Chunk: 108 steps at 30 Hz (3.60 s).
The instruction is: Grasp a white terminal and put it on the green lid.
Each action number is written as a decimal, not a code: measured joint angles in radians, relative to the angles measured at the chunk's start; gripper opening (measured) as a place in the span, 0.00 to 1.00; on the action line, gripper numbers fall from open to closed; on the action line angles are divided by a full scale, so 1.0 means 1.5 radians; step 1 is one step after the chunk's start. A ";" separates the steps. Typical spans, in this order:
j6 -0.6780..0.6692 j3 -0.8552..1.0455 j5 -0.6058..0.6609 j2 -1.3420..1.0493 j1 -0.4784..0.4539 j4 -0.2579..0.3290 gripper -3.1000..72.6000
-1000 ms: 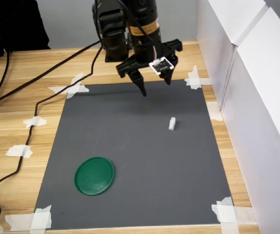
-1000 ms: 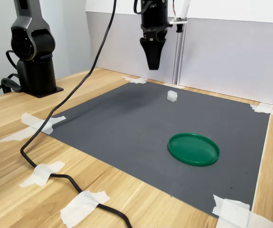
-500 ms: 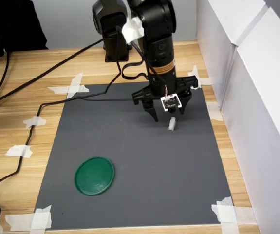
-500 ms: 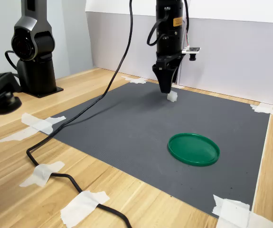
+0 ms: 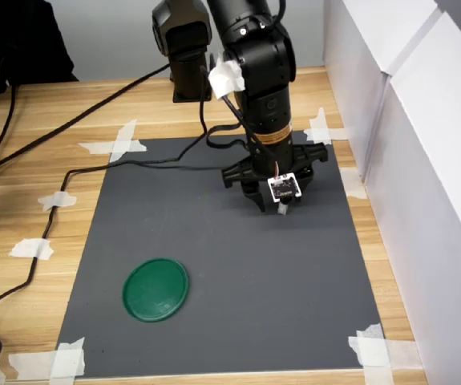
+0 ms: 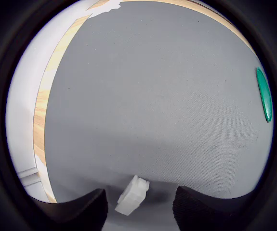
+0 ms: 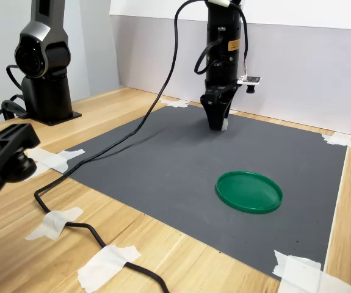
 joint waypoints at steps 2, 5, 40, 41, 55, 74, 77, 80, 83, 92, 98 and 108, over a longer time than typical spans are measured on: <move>0.001 -0.001 -0.001 0.002 0.000 -0.002 0.75; 0.001 -0.001 -0.001 0.008 0.000 -0.005 0.70; -0.254 -0.085 0.079 -0.068 -0.208 -0.034 0.16; -0.267 -0.092 0.082 -0.068 -0.226 -0.035 0.16; -0.367 -0.208 0.102 0.051 -0.301 -0.051 0.24; -0.356 -0.247 0.073 0.142 -0.301 -0.072 0.46; -0.356 -0.247 0.072 0.124 -0.302 -0.072 0.64; -0.356 -0.247 0.067 0.093 -0.308 -0.064 0.83; -0.356 -0.246 0.059 0.052 -0.320 -0.047 0.94; -0.357 -0.129 -0.020 -0.161 -0.394 0.009 0.98; -0.396 -0.005 -0.087 -0.347 -0.423 0.010 0.84; -0.402 0.236 -0.124 -0.739 -0.423 0.052 0.13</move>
